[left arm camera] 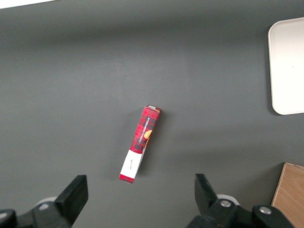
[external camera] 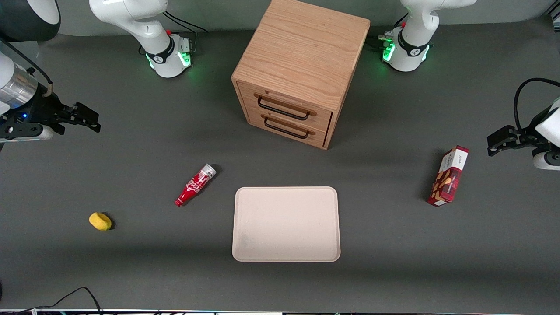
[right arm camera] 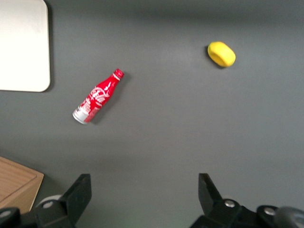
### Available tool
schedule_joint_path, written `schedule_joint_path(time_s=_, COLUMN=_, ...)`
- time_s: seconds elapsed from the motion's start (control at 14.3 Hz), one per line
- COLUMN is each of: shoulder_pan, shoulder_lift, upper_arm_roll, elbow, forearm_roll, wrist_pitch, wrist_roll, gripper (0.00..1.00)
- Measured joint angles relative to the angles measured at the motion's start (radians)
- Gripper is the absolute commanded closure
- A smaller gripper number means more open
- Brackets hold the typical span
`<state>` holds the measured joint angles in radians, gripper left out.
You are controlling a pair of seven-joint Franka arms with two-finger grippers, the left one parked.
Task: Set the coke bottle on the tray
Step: 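Move the right gripper toward the red Coca-Cola bottle lying on the table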
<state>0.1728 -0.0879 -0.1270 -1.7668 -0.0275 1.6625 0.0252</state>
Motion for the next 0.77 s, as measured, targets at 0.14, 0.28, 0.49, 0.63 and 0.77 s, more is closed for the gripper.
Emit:
schedule_joint_path(time_s=0.14, shoulder_pan=0.0, shoulder_lift=0.0, upper_arm_roll=0.0, elbow=0.003, forearm_roll=0.0, wrist_pitch=-0.017, wrist_roll=0.0, gripper=0.0)
schedule_joint_path(time_s=0.28, shoulder_pan=0.001, shoulder_lift=0.002, upper_arm_roll=0.0, elbow=0.007, forearm_roll=0.0, wrist_pitch=-0.019, wrist_roll=0.0, gripper=0.0)
schedule_joint_path(time_s=0.49, shoulder_pan=0.006, shoulder_lift=0.032, upper_arm_roll=0.003, elbow=0.024, forearm_roll=0.0, wrist_pitch=-0.019, wrist_roll=0.001, gripper=0.0)
schedule_joint_path(time_s=0.63, shoulder_pan=0.02, shoulder_lift=0.081, upper_arm_roll=0.007, elbow=0.042, forearm_roll=0.002, wrist_pitch=-0.013, wrist_roll=0.048, gripper=0.0)
schedule_joint_path(time_s=0.77, shoulder_pan=0.035, shoulder_lift=0.14, upper_arm_roll=0.026, elbow=0.052, forearm_roll=0.012, wrist_pitch=0.026, wrist_roll=0.138, gripper=0.0)
